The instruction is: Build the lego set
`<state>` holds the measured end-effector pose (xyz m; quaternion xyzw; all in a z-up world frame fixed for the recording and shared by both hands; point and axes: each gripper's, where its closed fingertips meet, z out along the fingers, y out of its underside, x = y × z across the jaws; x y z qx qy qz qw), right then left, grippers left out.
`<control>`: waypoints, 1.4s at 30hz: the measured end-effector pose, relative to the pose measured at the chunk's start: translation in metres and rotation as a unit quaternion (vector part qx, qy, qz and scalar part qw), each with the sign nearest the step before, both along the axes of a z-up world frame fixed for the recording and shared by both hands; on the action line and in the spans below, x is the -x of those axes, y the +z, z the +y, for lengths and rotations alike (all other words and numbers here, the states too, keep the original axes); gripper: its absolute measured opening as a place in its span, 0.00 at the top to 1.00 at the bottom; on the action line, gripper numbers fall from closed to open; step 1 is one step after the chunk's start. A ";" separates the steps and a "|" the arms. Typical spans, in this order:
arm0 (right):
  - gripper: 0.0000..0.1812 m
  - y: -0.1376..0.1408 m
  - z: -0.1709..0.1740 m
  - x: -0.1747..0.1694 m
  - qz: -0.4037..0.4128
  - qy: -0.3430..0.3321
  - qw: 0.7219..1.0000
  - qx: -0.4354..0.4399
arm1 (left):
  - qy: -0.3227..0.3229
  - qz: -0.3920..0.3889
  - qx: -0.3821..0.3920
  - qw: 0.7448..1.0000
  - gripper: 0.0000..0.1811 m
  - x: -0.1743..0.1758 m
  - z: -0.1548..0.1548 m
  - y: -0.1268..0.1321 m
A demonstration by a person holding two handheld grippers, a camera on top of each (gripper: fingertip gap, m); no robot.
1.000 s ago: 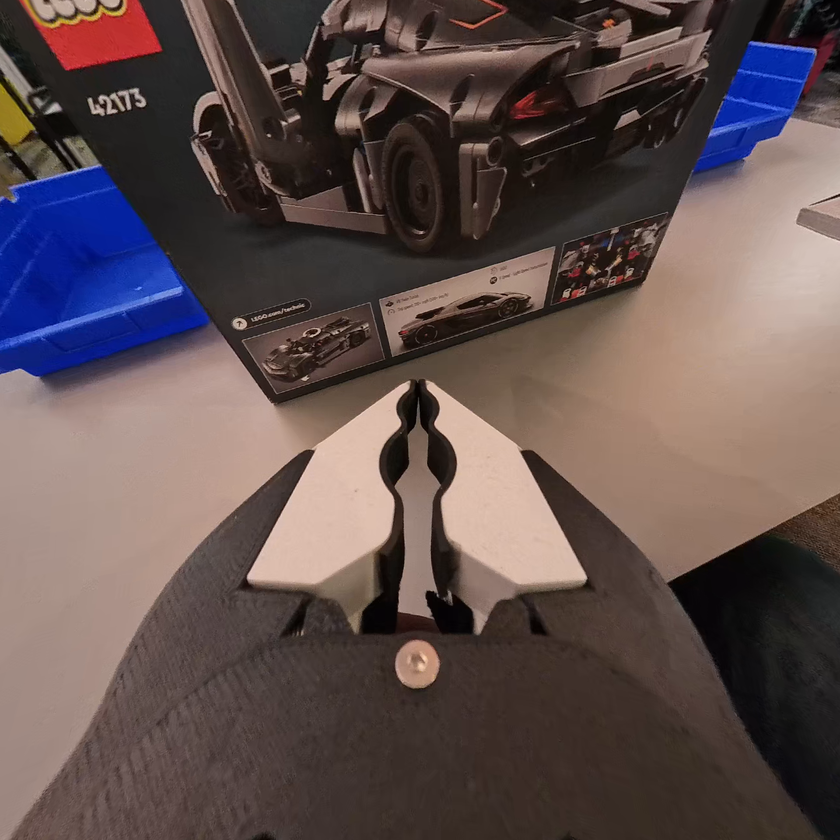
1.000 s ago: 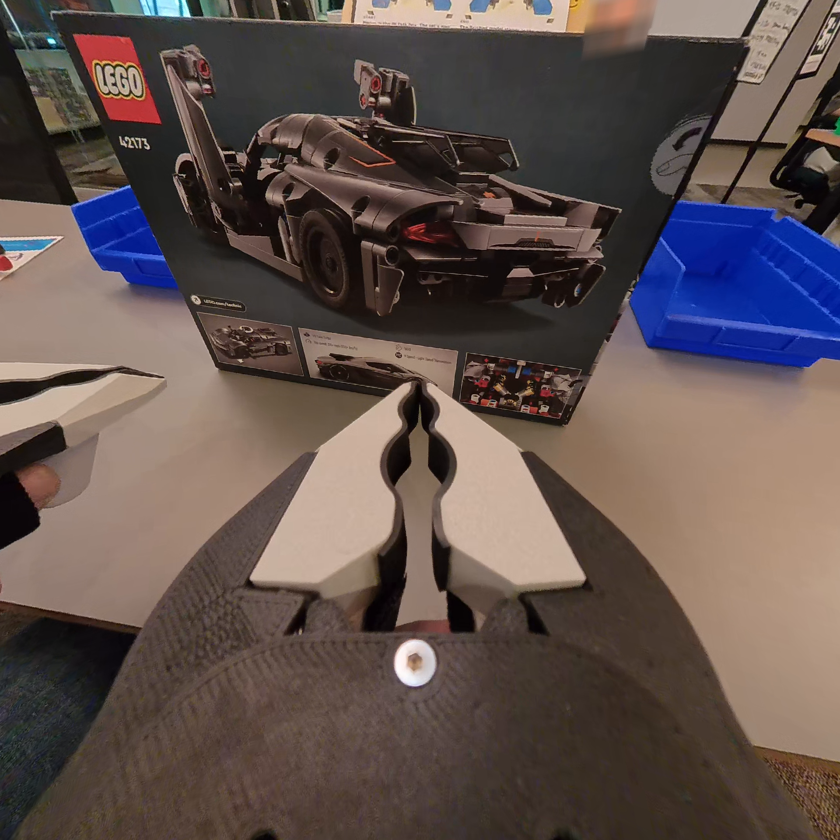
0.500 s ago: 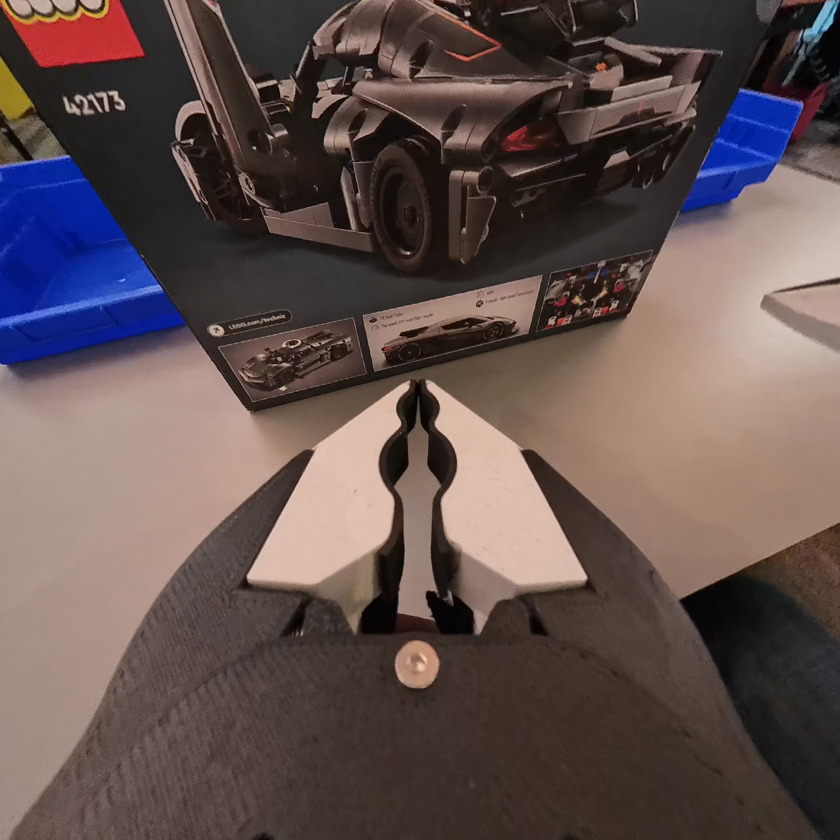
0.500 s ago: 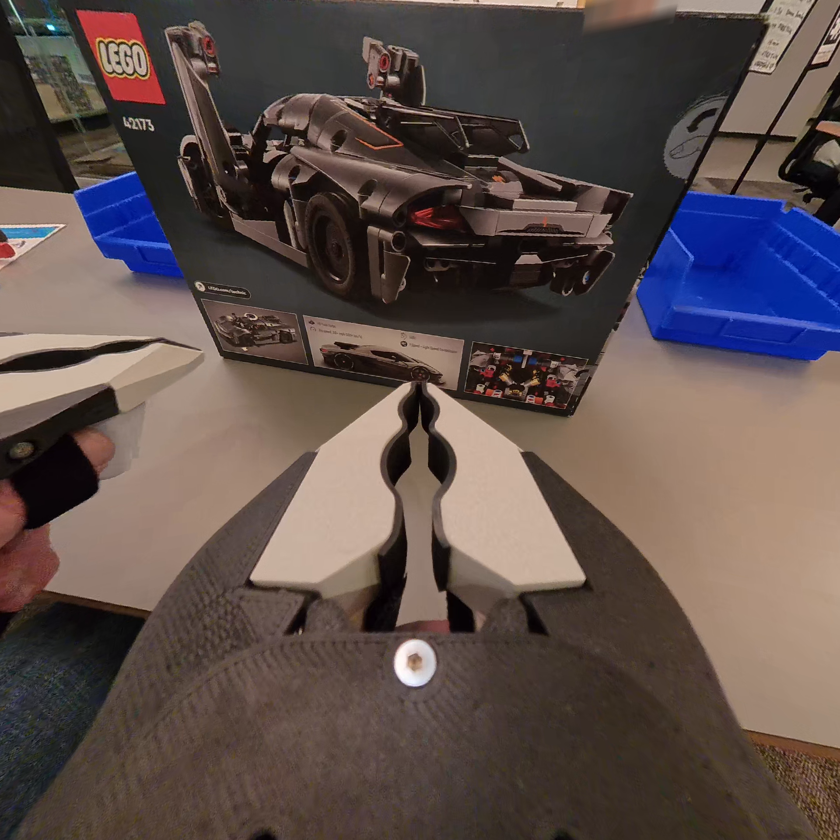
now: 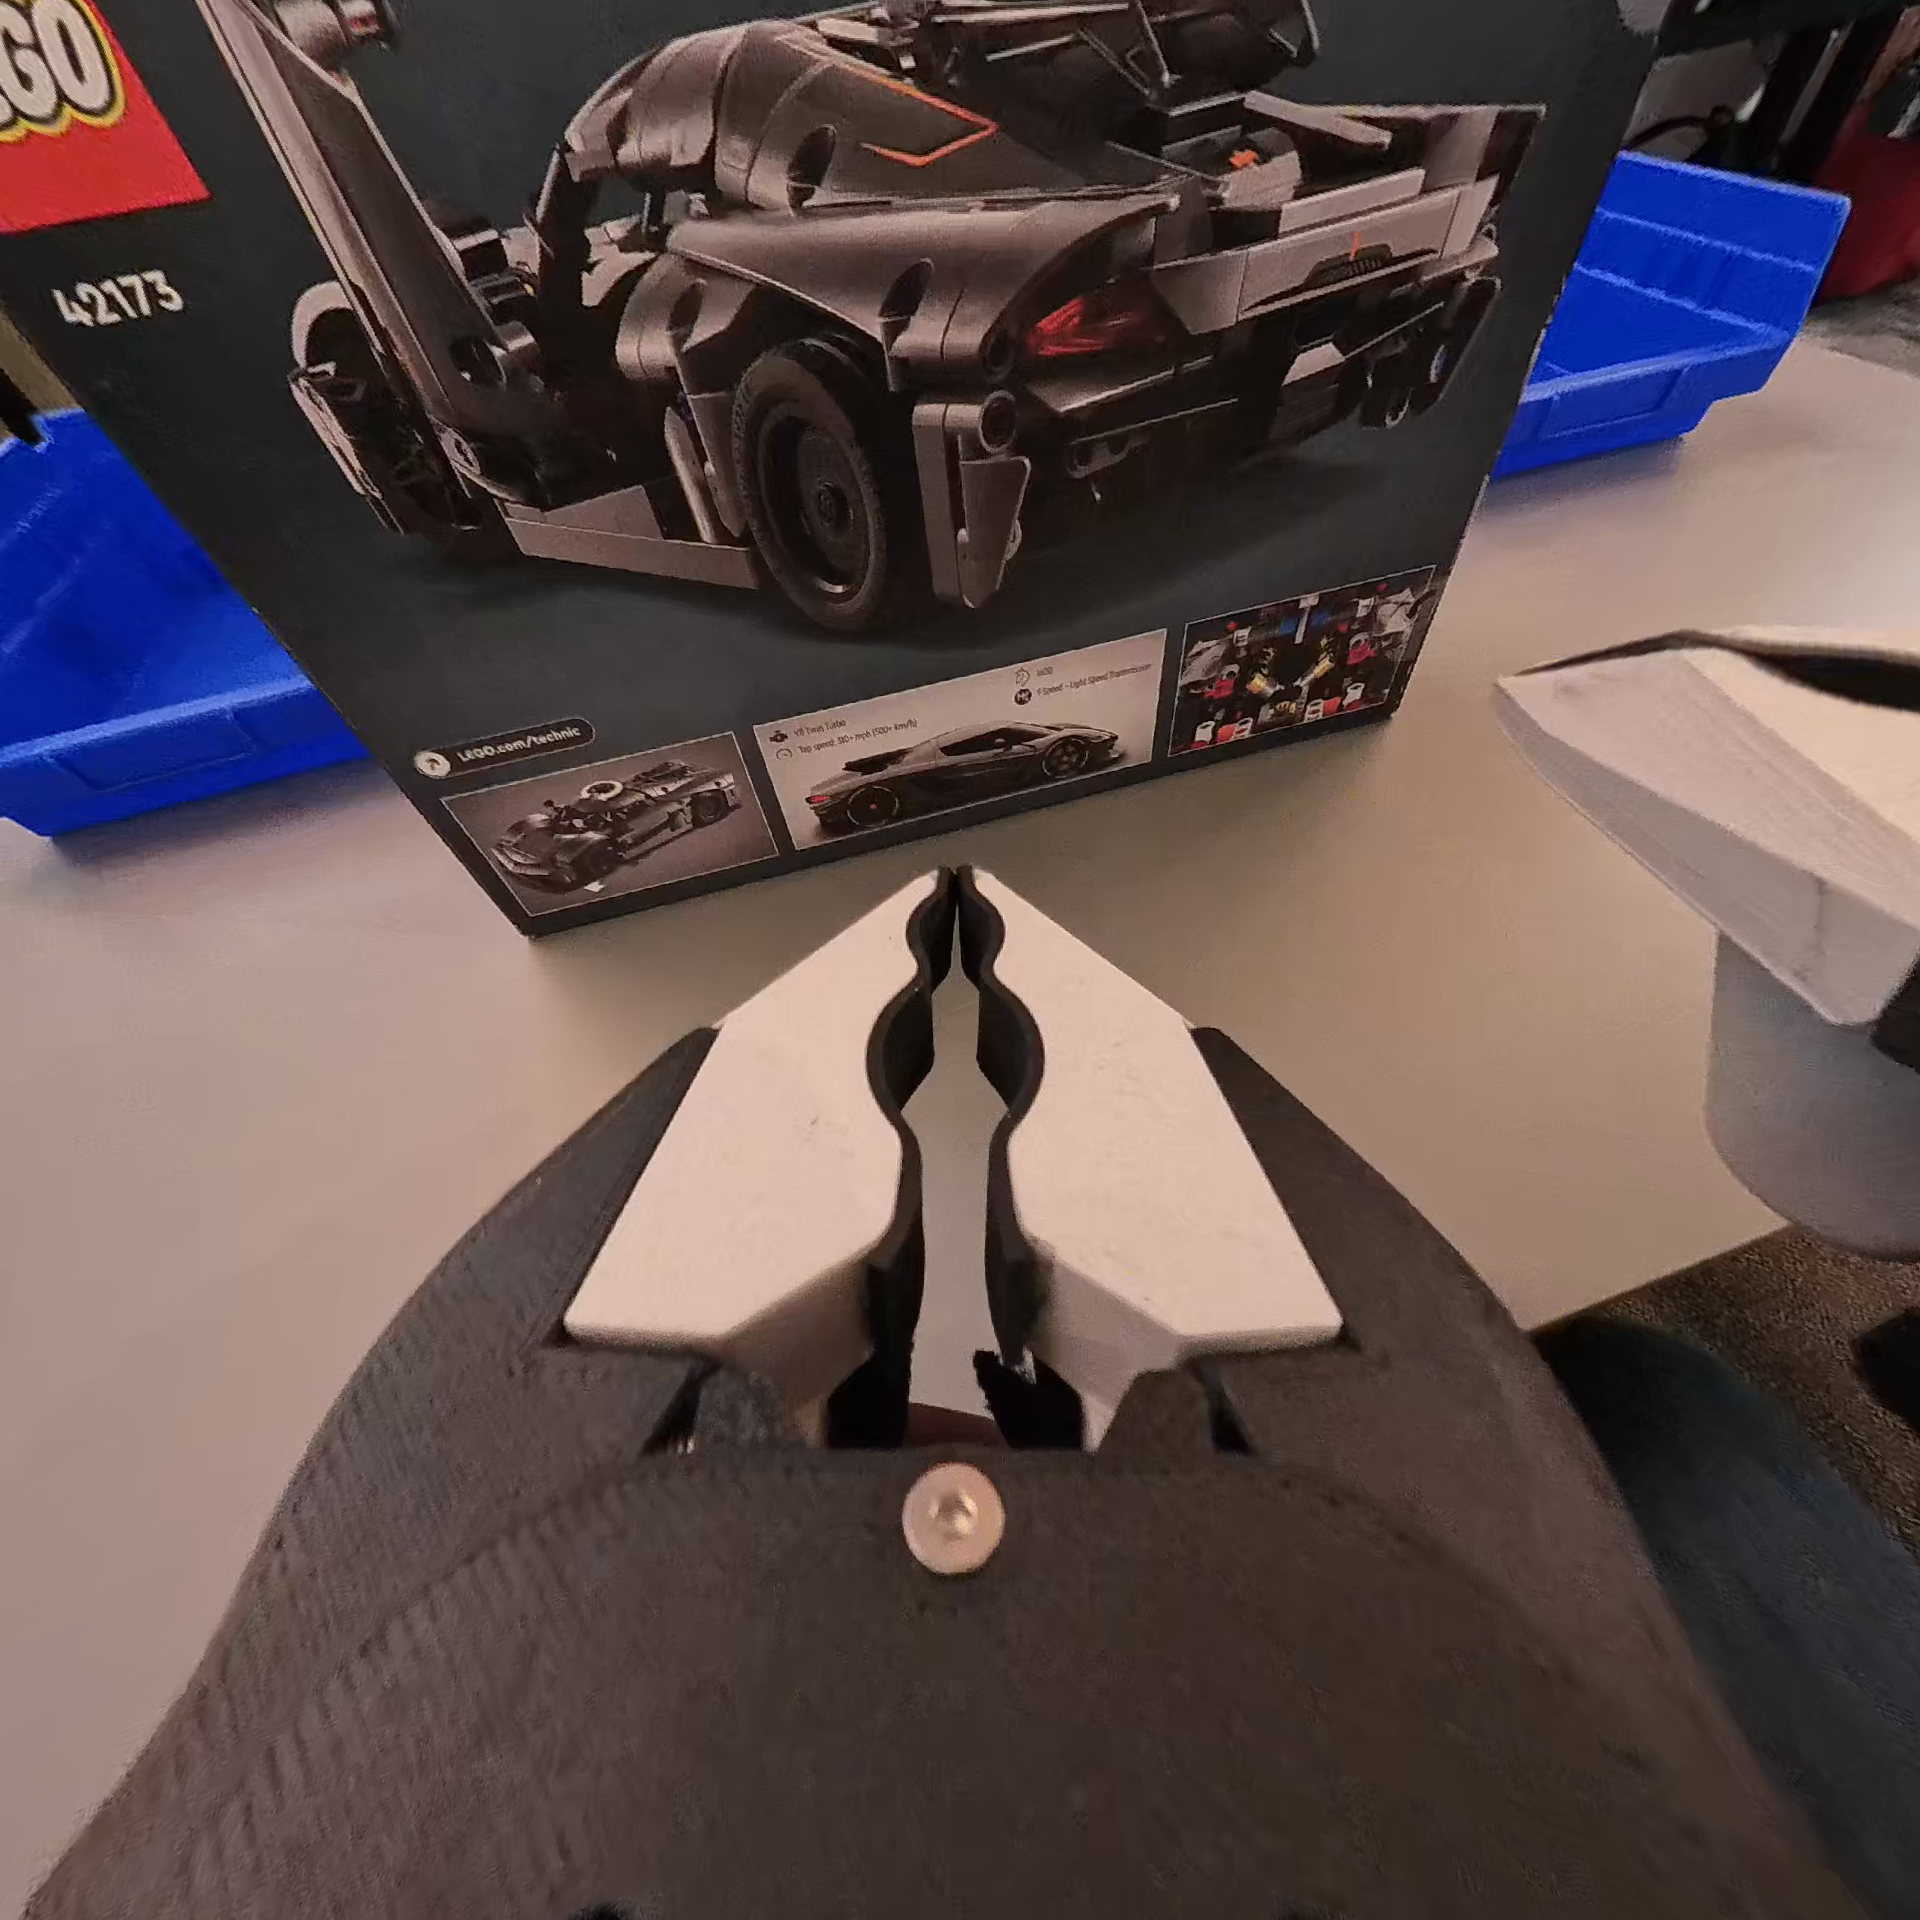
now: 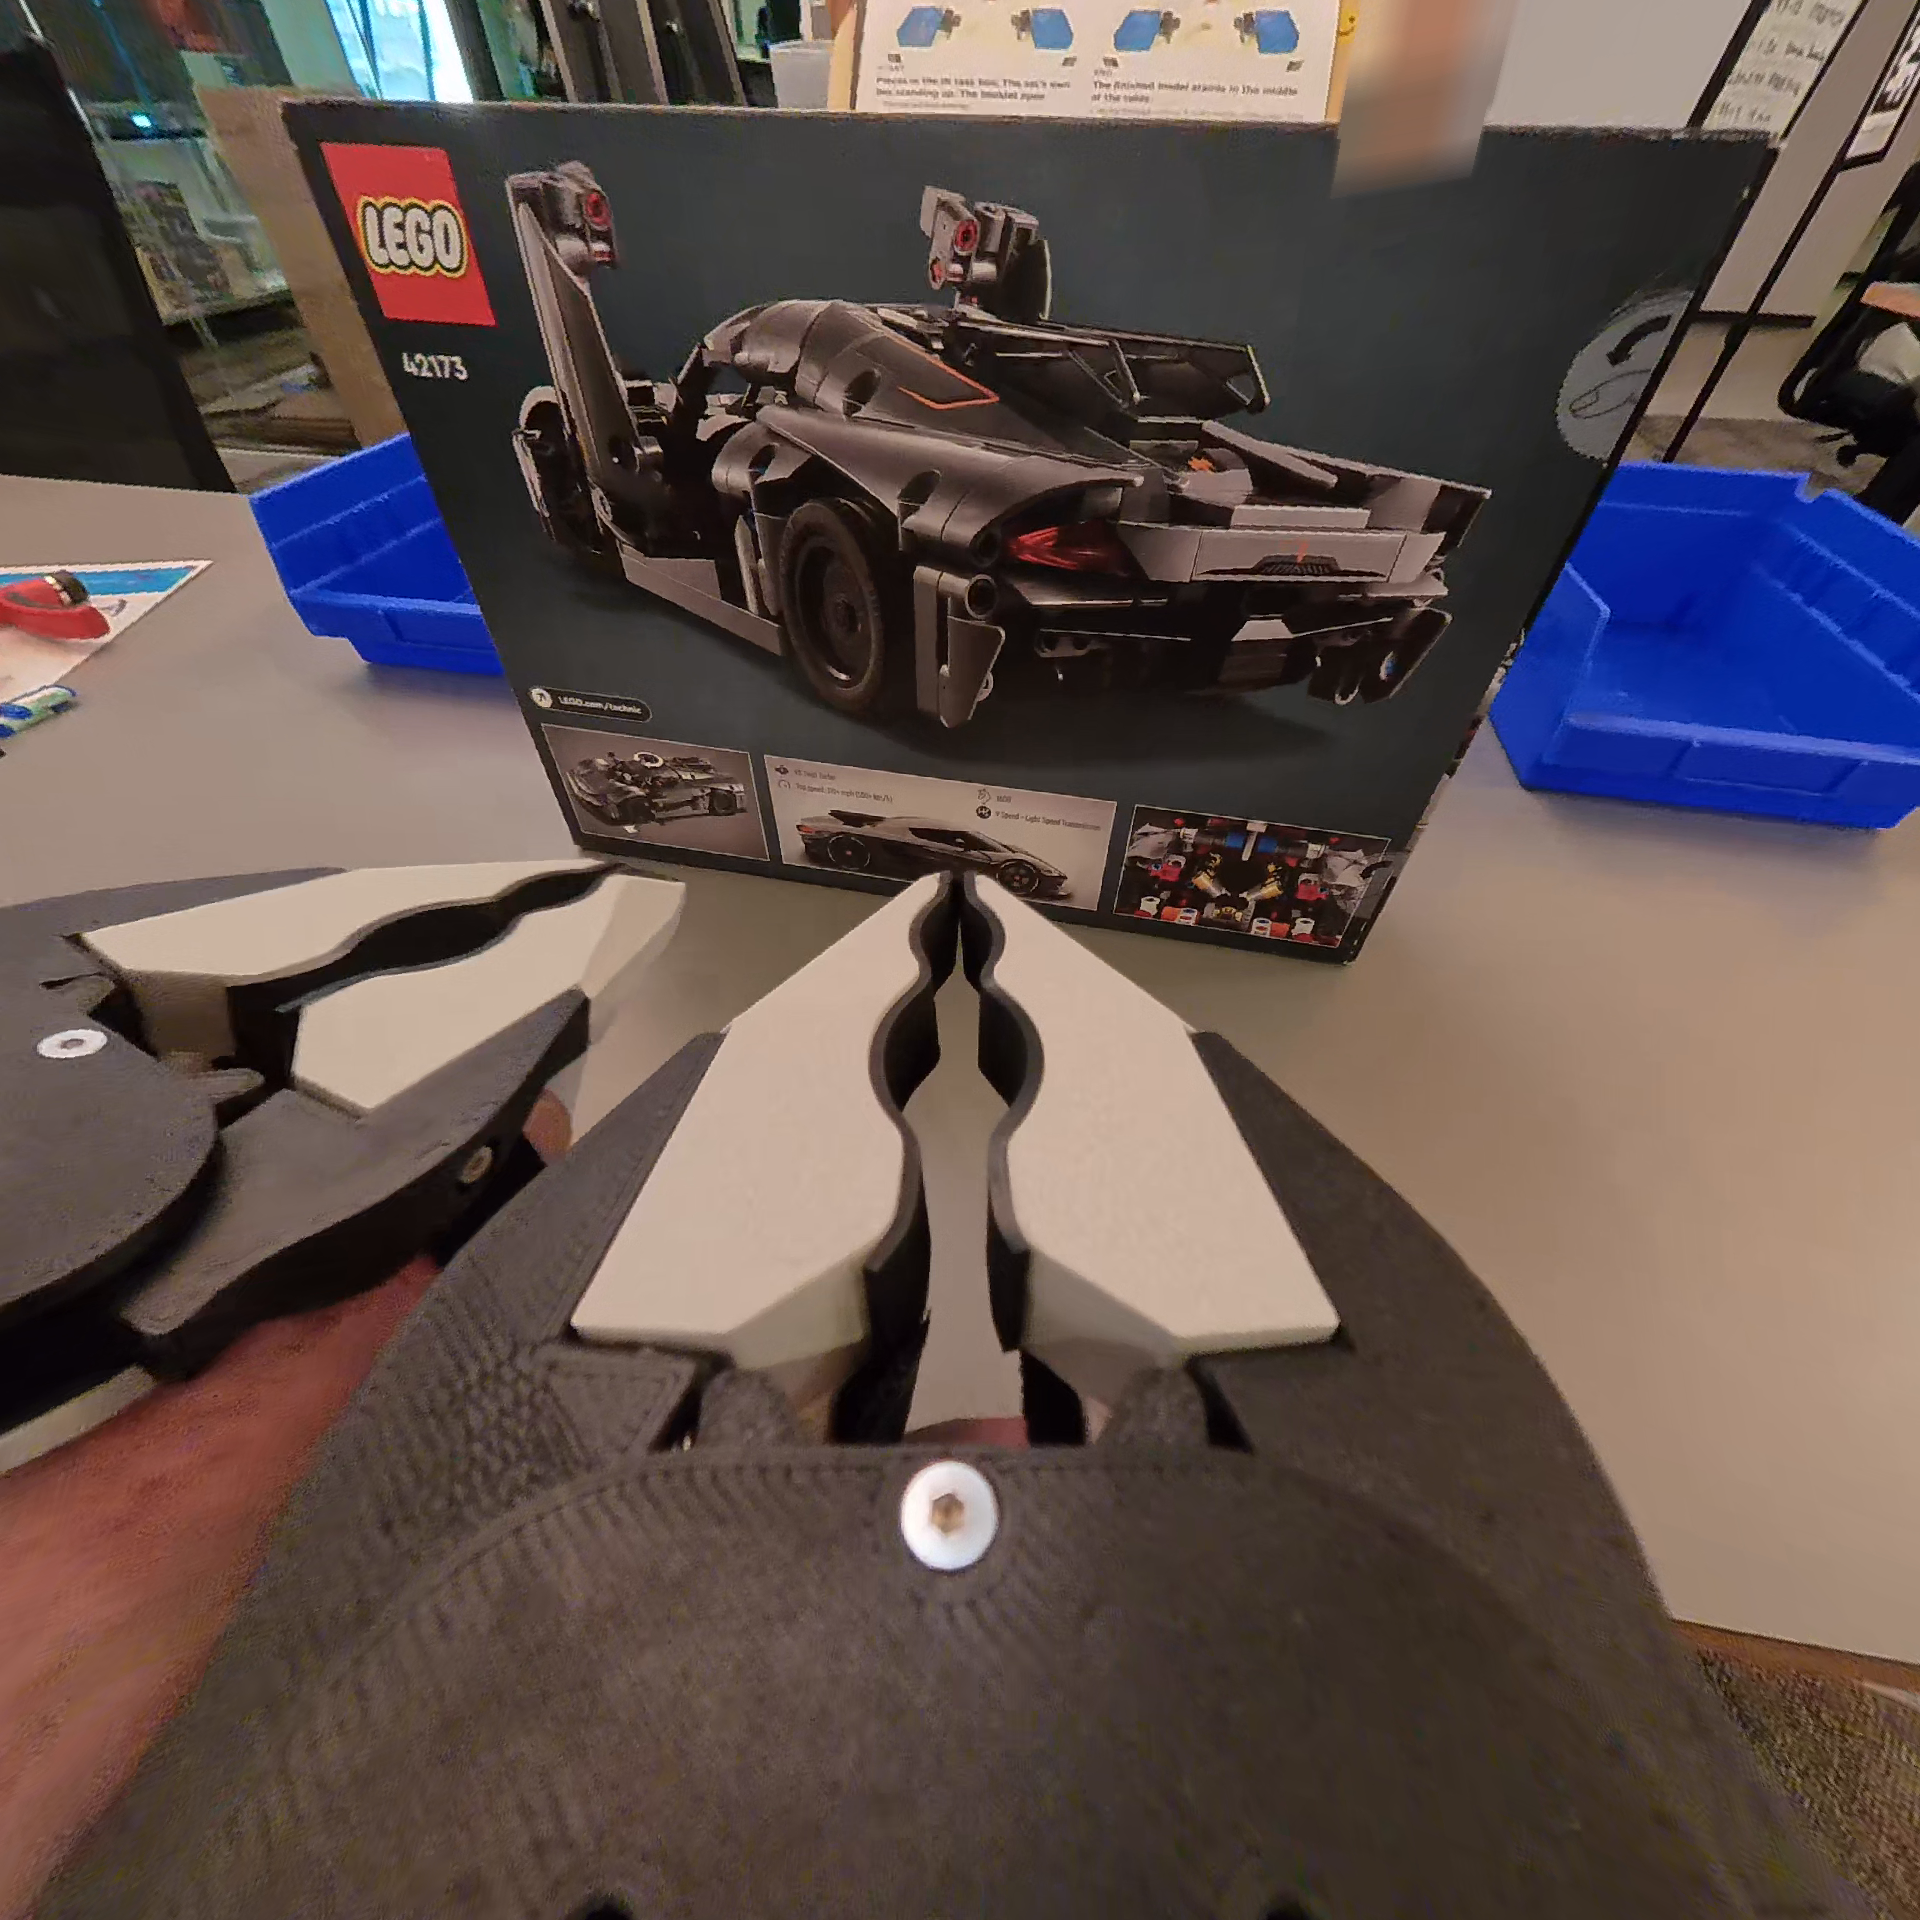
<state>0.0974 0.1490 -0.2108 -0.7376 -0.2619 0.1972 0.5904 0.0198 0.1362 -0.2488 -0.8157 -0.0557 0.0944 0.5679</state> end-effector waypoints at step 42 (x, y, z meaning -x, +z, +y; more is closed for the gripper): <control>0.50 -0.003 0.062 -0.022 0.019 0.090 0.996 -0.006 | -0.018 -0.047 -0.118 0.992 0.41 0.122 -0.015 0.046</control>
